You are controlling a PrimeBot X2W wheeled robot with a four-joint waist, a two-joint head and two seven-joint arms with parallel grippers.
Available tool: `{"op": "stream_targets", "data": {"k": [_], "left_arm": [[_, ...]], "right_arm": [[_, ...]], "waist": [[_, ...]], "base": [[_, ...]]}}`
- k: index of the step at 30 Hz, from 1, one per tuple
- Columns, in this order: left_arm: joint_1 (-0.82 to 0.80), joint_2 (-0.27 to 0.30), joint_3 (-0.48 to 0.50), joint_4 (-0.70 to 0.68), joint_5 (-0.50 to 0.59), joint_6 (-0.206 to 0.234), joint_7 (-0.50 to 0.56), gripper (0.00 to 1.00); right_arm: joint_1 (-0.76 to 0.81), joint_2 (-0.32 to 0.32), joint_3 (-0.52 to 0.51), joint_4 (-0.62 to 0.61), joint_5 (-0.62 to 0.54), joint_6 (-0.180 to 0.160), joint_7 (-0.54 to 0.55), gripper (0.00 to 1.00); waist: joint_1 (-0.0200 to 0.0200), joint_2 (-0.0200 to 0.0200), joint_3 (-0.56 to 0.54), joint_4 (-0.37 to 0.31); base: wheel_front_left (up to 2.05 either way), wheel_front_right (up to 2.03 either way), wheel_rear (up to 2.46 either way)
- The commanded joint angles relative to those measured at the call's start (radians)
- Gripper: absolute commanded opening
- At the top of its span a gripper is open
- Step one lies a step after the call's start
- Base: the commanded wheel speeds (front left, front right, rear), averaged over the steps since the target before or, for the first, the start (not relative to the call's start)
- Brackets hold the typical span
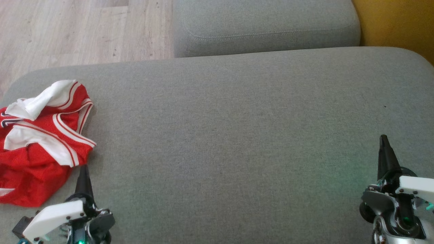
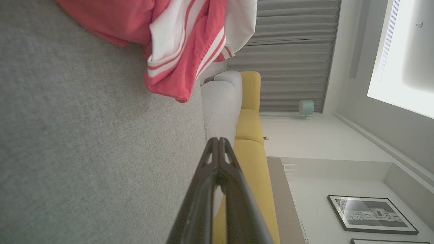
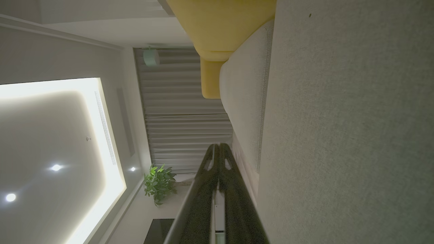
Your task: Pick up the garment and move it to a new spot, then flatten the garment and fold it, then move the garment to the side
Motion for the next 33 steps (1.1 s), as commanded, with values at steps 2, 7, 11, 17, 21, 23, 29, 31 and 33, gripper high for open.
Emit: {"op": "stream_targets", "data": {"k": [2,7,11,17,21,23,29,31,33], "left_arm": [[-0.041,0.005,0.040,-0.038,-0.006,-0.007,0.003,0.00],[-0.041,0.005,0.040,-0.038,-0.006,-0.007,0.003,0.00],[-0.041,0.005,0.040,-0.038,-0.006,-0.007,0.003,0.00],[-0.041,0.005,0.040,-0.038,-0.006,-0.007,0.003,0.00],[0.000,0.000,0.000,0.000,0.000,0.000,0.000,1.00],[0.008,-0.001,-0.006,0.025,0.000,0.001,0.000,1.00],[0.013,0.001,-0.010,0.043,0.017,0.001,-0.015,1.00],[0.010,0.003,-0.012,0.044,0.035,0.001,-0.021,1.00],[0.007,0.005,-0.013,0.044,0.059,0.001,-0.027,1.00]], "right_arm": [[-0.018,-0.004,0.021,-0.038,0.007,-0.001,0.007,0.00],[-0.018,-0.004,0.021,-0.038,0.007,-0.001,0.007,0.00],[-0.018,-0.004,0.021,-0.038,0.007,-0.001,0.007,0.00],[-0.018,-0.004,0.021,-0.038,0.007,-0.001,0.007,0.00],[0.000,0.000,0.000,0.000,0.000,0.000,0.000,1.00],[0.004,0.002,0.001,0.029,0.000,0.000,0.000,1.00],[0.005,0.000,0.012,0.041,-0.011,0.000,-0.012,1.00],[0.001,-0.004,0.020,0.040,-0.020,0.000,-0.019,1.00],[-0.003,-0.009,0.029,0.041,-0.033,0.000,-0.026,1.00]], "waist": [[0.0000,-0.0001,0.000,0.000],[0.0000,-0.0001,0.000,0.000],[0.0000,-0.0001,0.000,0.000],[0.0000,-0.0001,0.000,0.000],[0.0000,-0.0001,0.000,0.000],[0.0000,-0.0001,0.000,0.000],[0.0000,-0.0001,0.002,0.001],[0.0000,-0.0001,0.002,0.001],[0.0000,-0.0001,0.003,0.002]], "base": [[0.00,0.00,0.00],[0.00,0.00,0.00],[0.00,0.00,0.00],[0.00,0.00,0.00],[0.00,0.00,0.00],[0.00,0.00,0.00],[0.00,0.00,0.00],[0.00,0.00,0.00],[0.00,0.00,0.00]]}}
